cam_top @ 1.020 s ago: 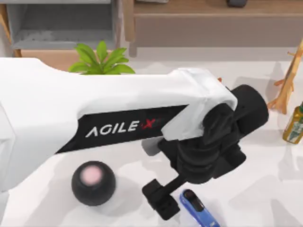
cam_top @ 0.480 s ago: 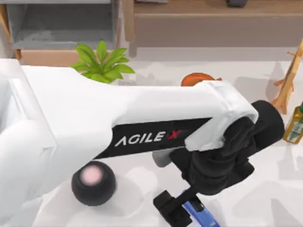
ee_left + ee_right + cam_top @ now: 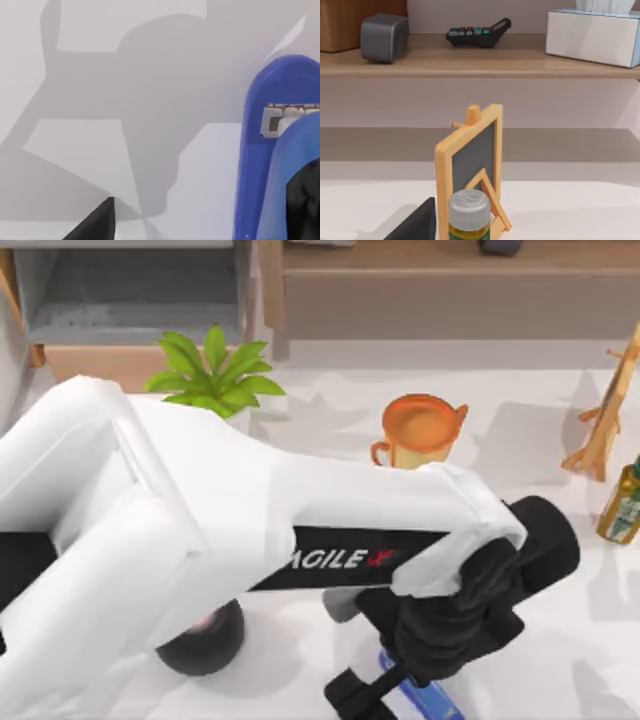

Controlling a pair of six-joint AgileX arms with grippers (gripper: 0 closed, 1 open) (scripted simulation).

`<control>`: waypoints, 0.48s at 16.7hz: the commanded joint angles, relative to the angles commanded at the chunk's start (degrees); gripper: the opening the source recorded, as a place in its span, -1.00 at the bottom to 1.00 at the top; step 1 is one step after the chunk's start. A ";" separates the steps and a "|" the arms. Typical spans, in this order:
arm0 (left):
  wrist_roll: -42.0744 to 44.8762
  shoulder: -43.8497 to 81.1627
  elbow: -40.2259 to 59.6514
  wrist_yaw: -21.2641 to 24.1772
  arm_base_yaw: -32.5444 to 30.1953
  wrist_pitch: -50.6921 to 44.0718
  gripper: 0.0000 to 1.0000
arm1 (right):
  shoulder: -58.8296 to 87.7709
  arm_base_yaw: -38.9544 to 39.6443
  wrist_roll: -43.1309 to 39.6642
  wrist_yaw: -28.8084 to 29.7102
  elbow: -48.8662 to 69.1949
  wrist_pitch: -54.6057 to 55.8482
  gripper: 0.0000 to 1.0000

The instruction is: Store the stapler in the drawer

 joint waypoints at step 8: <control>0.00 0.00 0.00 0.00 0.00 0.00 0.10 | 0.00 0.00 0.00 0.00 0.00 0.00 1.00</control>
